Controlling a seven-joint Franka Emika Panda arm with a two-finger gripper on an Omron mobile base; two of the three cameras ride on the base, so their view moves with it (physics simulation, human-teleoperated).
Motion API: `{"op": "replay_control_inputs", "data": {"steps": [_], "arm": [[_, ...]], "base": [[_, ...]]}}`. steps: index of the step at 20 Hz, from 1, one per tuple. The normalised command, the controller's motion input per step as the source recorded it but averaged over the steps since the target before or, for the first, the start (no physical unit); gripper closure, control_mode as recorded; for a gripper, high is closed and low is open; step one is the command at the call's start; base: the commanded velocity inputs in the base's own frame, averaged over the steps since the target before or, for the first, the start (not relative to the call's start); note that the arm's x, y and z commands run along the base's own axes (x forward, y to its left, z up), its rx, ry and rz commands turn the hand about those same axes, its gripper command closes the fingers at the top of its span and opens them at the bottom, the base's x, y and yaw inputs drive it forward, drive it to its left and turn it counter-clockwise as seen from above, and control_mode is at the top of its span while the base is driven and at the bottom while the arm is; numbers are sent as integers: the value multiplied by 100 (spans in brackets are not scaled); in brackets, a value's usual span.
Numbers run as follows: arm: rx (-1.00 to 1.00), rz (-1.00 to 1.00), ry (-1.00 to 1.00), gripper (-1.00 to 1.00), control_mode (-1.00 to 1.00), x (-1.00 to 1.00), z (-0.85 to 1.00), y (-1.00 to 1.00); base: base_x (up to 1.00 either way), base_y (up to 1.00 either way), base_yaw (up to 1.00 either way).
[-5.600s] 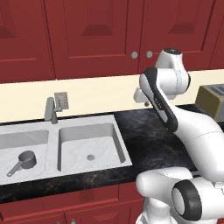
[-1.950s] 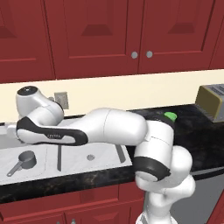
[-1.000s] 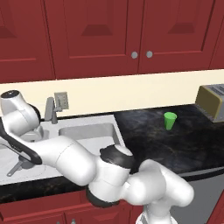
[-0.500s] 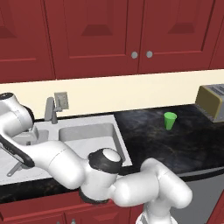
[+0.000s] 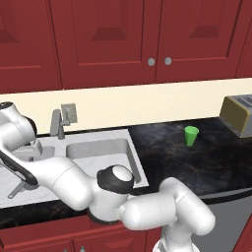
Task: Move any existing items from the left basin to the right basin for drying. Then move the cup from the counter to the left basin of the sink for washing.
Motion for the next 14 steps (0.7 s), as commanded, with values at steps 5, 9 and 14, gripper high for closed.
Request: {"op": "replay_control_inputs", "data": {"steps": [5,9,14], "arm": [[1,0,0,-100,-100,8,-9,1],[0,0,0,-100,-100,16,-21,13],[1,0,0,-100,-100,10,-27,14]], "base": [[0,0,0],[0,0,0],[0,0,0]]}}
